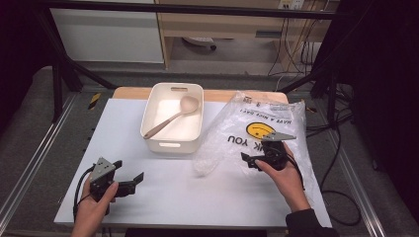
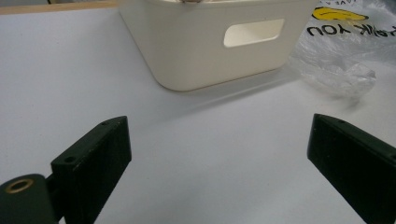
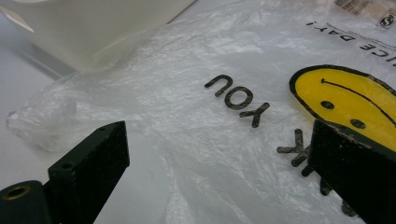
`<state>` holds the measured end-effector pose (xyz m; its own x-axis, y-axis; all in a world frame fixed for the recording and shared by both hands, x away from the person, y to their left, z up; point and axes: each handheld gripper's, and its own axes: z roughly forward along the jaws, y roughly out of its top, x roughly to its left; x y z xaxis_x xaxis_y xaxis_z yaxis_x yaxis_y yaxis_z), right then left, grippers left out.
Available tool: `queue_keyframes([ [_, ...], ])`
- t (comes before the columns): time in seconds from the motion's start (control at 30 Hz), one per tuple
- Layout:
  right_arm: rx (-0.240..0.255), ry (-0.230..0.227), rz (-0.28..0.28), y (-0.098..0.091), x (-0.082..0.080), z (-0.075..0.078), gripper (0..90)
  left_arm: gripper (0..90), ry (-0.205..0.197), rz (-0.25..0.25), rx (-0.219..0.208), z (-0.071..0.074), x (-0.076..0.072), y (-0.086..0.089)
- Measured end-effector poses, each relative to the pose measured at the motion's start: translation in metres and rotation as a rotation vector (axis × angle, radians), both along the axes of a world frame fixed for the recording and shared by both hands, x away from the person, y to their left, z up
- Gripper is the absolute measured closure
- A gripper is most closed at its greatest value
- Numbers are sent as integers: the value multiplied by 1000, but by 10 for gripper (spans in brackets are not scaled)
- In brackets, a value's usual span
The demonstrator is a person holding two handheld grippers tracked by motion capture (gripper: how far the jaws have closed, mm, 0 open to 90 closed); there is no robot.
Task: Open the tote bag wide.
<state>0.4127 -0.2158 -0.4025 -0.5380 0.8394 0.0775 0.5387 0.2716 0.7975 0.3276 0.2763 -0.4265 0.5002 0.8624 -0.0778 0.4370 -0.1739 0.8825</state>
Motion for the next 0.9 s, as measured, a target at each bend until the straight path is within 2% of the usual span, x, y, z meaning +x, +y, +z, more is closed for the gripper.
queue_keyframes([
  [0.2,-3,9,-17,-9,2,-3,68,58,0,2,1,0,0,0],
  [0.37,-24,18,-25,-13,3,-6,70,58,0,4,1,0,0,0],
  [0.63,-40,30,-18,-10,4,-12,71,58,2,8,-8,0,0,1],
  [0.9,-70,20,-4,-13,5,-18,75,58,3,8,-7,0,0,1],
])
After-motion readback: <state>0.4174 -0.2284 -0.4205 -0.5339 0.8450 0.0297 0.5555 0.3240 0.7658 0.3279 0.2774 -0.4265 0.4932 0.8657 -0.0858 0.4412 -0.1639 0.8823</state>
